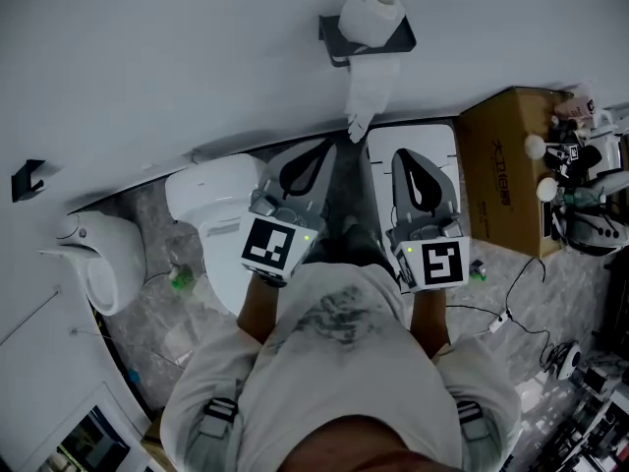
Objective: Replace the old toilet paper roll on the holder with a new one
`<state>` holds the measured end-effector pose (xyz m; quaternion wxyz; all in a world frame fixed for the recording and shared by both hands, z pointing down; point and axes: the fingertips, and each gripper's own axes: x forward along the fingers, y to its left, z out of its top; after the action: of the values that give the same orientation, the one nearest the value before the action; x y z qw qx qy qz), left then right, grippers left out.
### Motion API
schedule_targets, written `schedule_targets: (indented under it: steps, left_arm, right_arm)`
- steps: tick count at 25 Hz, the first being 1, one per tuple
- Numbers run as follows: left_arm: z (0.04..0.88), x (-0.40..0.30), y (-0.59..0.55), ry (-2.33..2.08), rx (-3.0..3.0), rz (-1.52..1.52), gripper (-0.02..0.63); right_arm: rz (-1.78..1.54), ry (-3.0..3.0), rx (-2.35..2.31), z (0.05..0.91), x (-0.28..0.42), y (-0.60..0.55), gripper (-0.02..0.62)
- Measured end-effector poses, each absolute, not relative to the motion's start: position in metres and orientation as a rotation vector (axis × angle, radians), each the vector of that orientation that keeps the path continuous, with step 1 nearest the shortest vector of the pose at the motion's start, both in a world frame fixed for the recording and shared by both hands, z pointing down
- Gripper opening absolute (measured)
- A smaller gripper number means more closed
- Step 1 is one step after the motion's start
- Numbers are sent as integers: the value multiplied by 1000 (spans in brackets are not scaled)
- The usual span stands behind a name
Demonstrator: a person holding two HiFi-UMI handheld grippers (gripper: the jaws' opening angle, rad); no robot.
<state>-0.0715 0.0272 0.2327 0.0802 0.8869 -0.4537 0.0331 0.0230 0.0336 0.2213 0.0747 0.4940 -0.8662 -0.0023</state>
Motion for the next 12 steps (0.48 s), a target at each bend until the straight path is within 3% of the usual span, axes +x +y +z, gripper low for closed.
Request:
schedule_targets:
  steps: [12]
  left_arm:
    - [269,-62,-26,-1379,2604,138,-2]
  right_arm:
    - [68,-2553,1502,258,51,-29,-2]
